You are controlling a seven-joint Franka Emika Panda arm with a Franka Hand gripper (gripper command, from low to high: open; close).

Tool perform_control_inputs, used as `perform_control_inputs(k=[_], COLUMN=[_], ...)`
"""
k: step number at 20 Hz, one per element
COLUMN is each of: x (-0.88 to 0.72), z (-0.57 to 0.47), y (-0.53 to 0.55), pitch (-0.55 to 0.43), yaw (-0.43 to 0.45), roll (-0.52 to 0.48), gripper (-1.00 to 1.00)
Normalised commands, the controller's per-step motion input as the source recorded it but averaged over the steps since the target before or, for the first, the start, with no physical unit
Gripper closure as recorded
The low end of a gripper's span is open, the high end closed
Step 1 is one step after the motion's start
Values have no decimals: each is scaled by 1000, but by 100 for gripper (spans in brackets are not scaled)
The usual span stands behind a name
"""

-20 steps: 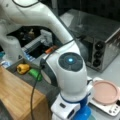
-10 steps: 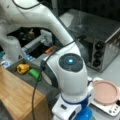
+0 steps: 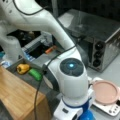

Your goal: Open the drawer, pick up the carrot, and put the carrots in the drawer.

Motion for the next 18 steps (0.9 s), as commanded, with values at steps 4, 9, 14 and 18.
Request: perform_control_inputs(k=[4, 9, 14, 18], x=[304, 296, 307, 325], z=[76, 67, 63, 79], y=[-96, -69, -48, -9], pitch=[135, 131, 134, 153], yaw=[111, 106, 97, 74], roll=[-79, -70, -70, -79], gripper=[-100, -100, -100, -100])
